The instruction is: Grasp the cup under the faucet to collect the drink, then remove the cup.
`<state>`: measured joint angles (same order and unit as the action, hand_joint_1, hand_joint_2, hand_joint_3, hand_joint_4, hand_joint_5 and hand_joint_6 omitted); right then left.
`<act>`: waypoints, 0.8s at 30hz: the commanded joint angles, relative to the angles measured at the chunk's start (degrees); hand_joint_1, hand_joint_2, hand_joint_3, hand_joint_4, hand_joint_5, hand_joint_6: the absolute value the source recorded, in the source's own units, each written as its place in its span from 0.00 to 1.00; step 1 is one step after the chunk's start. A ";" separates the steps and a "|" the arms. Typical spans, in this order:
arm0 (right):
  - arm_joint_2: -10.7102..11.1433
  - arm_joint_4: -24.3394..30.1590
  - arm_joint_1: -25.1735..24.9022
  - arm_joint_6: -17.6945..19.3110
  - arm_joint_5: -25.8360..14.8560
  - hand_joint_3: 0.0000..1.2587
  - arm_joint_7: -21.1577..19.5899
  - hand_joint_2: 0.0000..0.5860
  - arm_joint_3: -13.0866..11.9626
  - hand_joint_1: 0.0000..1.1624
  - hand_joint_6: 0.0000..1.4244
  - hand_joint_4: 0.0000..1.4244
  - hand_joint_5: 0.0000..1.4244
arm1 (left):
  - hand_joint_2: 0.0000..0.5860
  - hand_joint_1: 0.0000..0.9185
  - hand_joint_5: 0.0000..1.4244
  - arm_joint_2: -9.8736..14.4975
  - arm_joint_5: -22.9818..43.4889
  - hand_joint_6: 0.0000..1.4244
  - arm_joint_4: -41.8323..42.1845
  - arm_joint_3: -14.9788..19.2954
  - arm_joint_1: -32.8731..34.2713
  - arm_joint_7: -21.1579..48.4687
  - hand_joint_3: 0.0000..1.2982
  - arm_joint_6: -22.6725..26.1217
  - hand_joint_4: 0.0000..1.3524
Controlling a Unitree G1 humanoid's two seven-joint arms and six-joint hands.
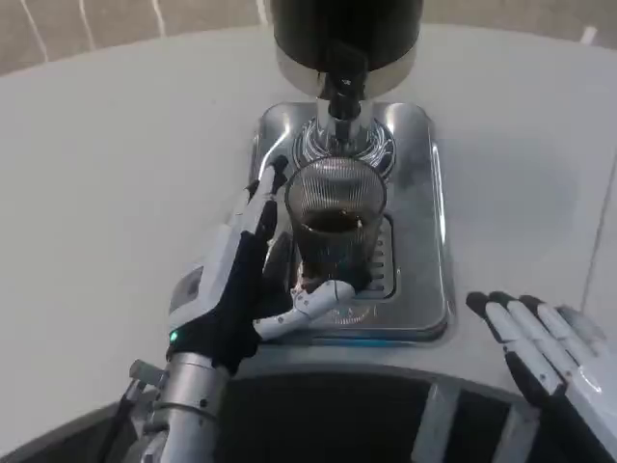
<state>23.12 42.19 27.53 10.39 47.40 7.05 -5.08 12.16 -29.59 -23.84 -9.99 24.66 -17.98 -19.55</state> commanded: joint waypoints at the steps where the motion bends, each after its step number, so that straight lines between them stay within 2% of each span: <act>1: -2.20 1.38 2.38 -0.31 0.22 0.00 -0.31 0.58 -0.24 0.82 0.00 0.00 0.00 | 0.07 0.42 0.00 -0.07 0.26 0.03 -1.74 -0.49 0.48 -0.09 0.00 -0.76 0.00; 10: -6.77 4.71 5.86 -0.79 3.50 0.00 0.38 0.52 2.31 0.79 0.00 0.00 0.00 | 0.07 0.46 0.00 -1.64 0.05 0.04 -6.23 -1.35 3.73 -0.59 0.00 -0.77 0.00; 24: -8.50 7.14 8.85 -1.16 3.33 0.00 2.01 0.50 1.77 0.77 0.00 0.00 0.00 | 0.07 0.47 0.01 -2.76 0.12 0.07 -12.83 -2.47 8.55 -3.24 0.00 -2.80 0.00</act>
<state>15.01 48.13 35.08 9.49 51.03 8.37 -2.89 9.80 -29.57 -35.28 -11.72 32.85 -20.96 -21.16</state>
